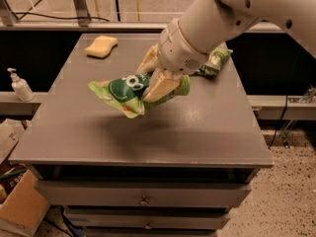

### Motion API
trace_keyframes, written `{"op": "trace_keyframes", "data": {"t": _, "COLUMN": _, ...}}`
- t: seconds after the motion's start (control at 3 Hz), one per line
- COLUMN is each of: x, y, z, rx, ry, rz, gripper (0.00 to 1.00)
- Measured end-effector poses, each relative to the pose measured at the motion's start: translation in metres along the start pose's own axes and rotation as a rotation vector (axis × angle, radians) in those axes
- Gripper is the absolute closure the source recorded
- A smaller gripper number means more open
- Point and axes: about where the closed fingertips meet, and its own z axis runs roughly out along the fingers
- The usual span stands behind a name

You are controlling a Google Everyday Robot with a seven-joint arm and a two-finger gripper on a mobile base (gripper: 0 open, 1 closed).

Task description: Pick green rice chip bag

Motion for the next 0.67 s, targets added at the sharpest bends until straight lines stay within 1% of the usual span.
{"op": "trace_keyframes", "data": {"t": 0.33, "x": -0.0157, "y": -0.0083, "z": -0.0201, "rx": 0.029, "ry": -0.054, "rz": 0.005, "gripper": 1.0}}
{"op": "trace_keyframes", "data": {"t": 0.67, "x": -0.0193, "y": -0.0098, "z": -0.023, "rx": 0.035, "ry": -0.063, "rz": 0.003, "gripper": 1.0}}
